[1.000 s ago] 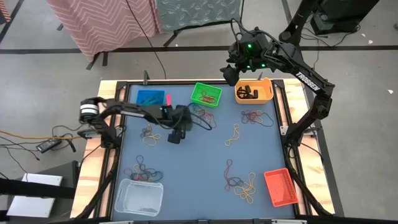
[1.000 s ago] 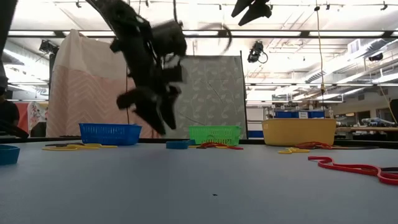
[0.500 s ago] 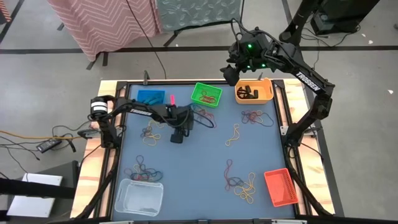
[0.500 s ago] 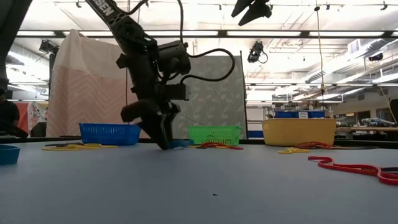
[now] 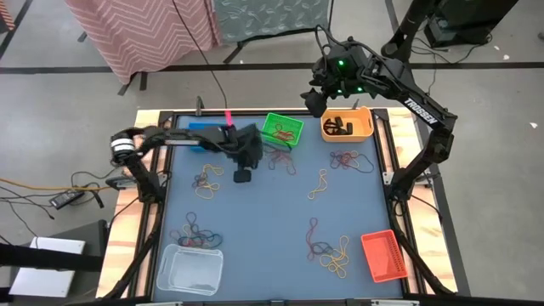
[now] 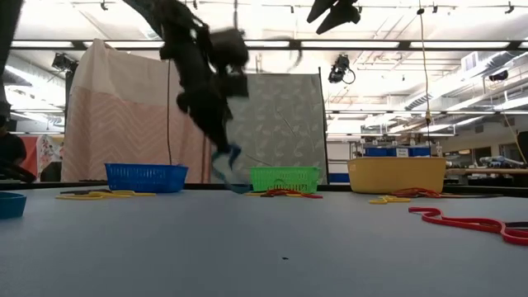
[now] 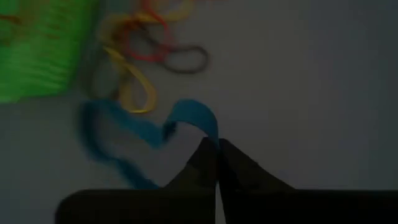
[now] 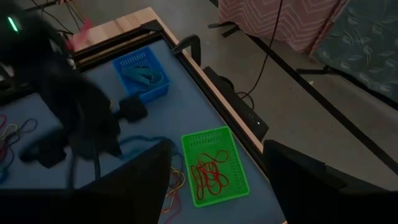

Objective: Sort rubber bands into baskets
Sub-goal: Put the blue rubber band into the blue bin

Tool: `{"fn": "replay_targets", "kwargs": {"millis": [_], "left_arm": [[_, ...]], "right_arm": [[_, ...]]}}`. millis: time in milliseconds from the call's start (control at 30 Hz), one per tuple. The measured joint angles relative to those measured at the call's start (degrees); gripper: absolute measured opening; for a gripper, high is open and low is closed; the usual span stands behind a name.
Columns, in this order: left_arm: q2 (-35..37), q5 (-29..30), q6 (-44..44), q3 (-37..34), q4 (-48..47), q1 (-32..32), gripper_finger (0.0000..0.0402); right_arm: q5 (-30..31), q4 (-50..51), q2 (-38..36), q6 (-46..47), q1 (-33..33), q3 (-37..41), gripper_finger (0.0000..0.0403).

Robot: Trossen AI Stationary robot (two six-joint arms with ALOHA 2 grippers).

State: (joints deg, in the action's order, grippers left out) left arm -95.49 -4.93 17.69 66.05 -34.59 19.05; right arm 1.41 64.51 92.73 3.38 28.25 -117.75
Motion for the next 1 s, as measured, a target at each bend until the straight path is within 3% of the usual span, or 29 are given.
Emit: {"fn": "replay_targets", "kwargs": {"millis": [200,400,700,1000], "left_arm": [[12.8,2.6,-0.1,0.6,-0.2,8.5,0.0002],[20.3,3.7,-3.3,0.6,-5.5,17.7,0.0001],[21.7,3.5,-5.9,-0.2,-13.7,22.0,0.0001],[21.7,8.3,-10.8,-8.4,-15.8,22.0,0.0000]], "right_arm": [[0.0,0.0,0.0,-0.4,0.0,0.0,0.0265],[0.0,0.0,0.0,-0.5,0.0,0.0,0.0265],[0.0,0.0,0.0,-0.2,0.0,0.0,0.0265],[0.0,-0.1,0.0,-0.1,0.0,0.0,0.0265]]}}
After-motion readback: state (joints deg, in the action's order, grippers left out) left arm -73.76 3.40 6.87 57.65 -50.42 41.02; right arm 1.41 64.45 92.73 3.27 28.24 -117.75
